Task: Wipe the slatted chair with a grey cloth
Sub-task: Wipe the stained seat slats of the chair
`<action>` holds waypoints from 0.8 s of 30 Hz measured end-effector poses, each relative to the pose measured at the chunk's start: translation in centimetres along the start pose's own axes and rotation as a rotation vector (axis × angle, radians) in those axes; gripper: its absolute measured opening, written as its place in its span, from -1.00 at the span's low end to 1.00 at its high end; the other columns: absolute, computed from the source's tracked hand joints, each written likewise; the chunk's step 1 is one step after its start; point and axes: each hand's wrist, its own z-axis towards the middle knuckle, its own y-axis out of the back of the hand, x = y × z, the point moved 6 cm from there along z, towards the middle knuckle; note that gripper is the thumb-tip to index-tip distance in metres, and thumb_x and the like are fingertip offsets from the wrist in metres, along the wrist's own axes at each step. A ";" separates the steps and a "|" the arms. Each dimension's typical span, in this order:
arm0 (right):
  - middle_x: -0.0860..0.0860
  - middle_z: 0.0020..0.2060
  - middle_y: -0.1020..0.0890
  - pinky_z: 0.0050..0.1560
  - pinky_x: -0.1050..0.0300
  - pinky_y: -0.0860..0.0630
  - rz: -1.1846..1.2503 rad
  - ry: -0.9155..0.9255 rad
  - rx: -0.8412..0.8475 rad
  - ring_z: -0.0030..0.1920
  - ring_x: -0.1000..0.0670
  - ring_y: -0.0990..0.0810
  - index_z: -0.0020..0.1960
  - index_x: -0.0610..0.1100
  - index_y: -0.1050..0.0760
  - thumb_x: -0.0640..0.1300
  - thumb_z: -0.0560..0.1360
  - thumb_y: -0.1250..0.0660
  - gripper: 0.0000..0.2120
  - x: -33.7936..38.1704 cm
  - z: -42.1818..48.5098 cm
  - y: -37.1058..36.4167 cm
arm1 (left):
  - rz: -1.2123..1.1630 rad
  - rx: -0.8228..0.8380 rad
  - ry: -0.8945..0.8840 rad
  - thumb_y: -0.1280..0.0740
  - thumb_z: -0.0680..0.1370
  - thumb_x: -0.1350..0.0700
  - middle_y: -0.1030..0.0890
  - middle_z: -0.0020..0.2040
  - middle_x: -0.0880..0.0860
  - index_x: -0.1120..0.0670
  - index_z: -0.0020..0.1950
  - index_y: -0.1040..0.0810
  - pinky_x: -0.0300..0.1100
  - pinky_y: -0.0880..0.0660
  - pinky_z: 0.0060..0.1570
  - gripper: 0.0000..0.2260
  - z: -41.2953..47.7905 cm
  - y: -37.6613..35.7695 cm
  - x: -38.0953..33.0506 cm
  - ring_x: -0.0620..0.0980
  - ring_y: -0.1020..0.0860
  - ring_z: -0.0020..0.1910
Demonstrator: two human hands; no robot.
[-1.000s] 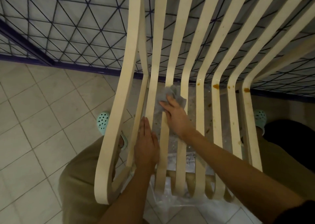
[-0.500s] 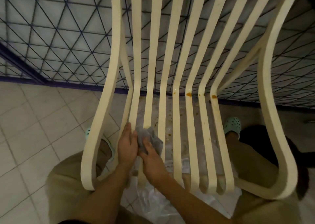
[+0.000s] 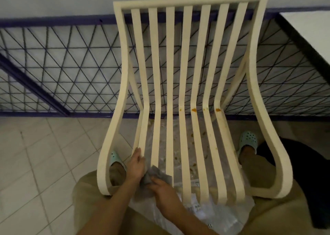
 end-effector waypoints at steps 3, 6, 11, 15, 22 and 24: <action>-0.04 0.27 -0.58 0.32 0.16 -0.44 0.184 -0.006 -0.082 0.24 0.01 -0.54 0.30 -0.10 -0.56 -0.22 0.61 -0.20 -0.68 0.7 -0.2 2.9 | 0.014 -0.014 -0.052 -0.18 0.65 0.20 -0.45 0.34 0.03 0.06 0.39 -0.41 -0.16 -0.31 0.30 -0.70 -0.6 0.2 -0.7 0.02 -0.40 0.33; 0.12 0.22 -0.56 0.19 0.43 -0.41 0.246 -0.024 -0.214 0.16 0.24 -0.52 0.34 0.01 -0.51 -0.04 0.63 -0.24 -0.70 0.2 -1.6 6.7 | 0.137 -0.092 -0.193 -0.21 0.61 0.27 -0.42 0.42 0.09 0.15 0.38 -0.45 -0.01 -0.30 0.42 -0.66 -1.1 0.4 -1.5 0.07 -0.38 0.39; 0.15 0.10 -0.44 0.09 0.38 -0.48 0.208 -0.024 -0.450 0.08 0.27 -0.48 0.22 0.09 -0.51 0.05 0.56 -0.35 -0.76 -1.6 -2.9 12.4 | 0.207 -0.148 -0.388 -0.24 0.55 0.33 -0.56 0.16 0.02 0.07 0.20 -0.55 -0.03 -0.48 0.23 -0.70 -3.0 -1.5 -3.8 0.00 -0.52 0.16; 0.10 0.29 -0.32 0.25 0.27 -0.43 -0.015 -0.120 -0.415 0.24 0.13 -0.44 0.30 0.03 -0.45 0.01 0.60 -0.27 -0.71 -3.9 -2.9 12.1 | 0.183 -0.018 -0.388 -0.25 0.57 0.32 -0.57 0.07 0.00 0.06 0.20 -0.55 -0.16 -0.50 0.10 -0.72 -3.6 -4.6 -4.2 -0.01 -0.55 0.06; -0.15 0.57 0.04 0.38 0.10 -0.36 -0.156 -0.357 -0.221 0.52 -0.16 -0.19 0.58 0.06 0.21 -0.32 0.63 -0.10 -0.29 -7.6 -3.3 5.3 | 0.321 0.125 -0.363 -0.21 0.61 0.26 -0.43 0.42 0.04 0.13 0.45 -0.39 -0.14 -0.29 0.43 -0.61 -3.6 -8.0 -3.6 -0.01 -0.40 0.39; -0.15 0.57 0.05 0.37 0.09 -0.38 -0.195 -0.387 -0.214 0.51 -0.16 -0.21 0.56 0.05 0.31 -0.31 0.62 -0.12 -0.25 -7.7 -2.9 5.0 | 0.456 0.156 -0.410 -0.20 0.62 0.23 -0.37 0.48 0.05 0.12 0.49 -0.34 -0.12 -0.23 0.48 -0.58 -3.1 -8.2 -3.3 -0.01 -0.34 0.45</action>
